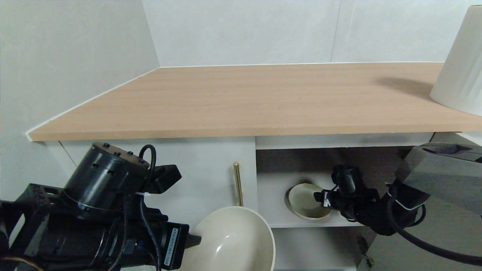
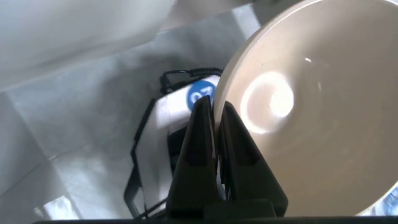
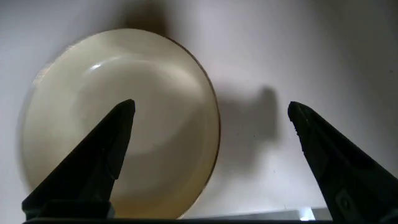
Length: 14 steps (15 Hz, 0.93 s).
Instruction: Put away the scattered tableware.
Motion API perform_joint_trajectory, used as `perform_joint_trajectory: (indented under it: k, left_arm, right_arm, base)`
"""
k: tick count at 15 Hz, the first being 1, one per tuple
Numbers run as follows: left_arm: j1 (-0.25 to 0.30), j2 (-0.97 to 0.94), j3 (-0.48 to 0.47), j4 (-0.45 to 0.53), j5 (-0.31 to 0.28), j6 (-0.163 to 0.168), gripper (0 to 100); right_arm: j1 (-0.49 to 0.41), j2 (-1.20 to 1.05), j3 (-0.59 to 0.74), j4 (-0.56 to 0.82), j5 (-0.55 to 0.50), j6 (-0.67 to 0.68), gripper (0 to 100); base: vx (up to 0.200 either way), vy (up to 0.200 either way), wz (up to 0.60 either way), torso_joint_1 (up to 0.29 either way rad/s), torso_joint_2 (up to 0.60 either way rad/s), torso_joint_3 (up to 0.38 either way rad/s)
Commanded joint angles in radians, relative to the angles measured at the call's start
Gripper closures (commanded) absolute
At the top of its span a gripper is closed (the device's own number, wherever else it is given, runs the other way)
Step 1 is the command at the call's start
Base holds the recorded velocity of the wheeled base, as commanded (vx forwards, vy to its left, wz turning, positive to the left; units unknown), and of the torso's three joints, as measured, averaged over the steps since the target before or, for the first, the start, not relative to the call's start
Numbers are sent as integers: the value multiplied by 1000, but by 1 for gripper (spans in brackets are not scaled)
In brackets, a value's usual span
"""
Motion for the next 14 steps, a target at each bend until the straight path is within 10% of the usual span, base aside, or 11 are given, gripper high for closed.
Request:
perform_joint_trajectory:
  k: [1,5,8,14]
  left_arm:
    - [0,30,-3,0,0,-6,100]
    - [0,130,-47,0,59,-114,100]
    - [-9,174,-62,-2,103,-122,100]
    - [-78,271,-64,-80,341,-225,100]
  right_arm:
    - [29,-82,52,1,16,-8,0]
    - [127,-273,213,43,193,-106,0]
    - [181,-373,233,123,217,-109,0]
    - [284,-612,227,423,429,-106,0]
  base:
    - [0,0,0,0,0,0]
    - [0,0,0,0,0,0]
    - [0,0,0,0,0,0]
    - [0,0,0,0,0,0]
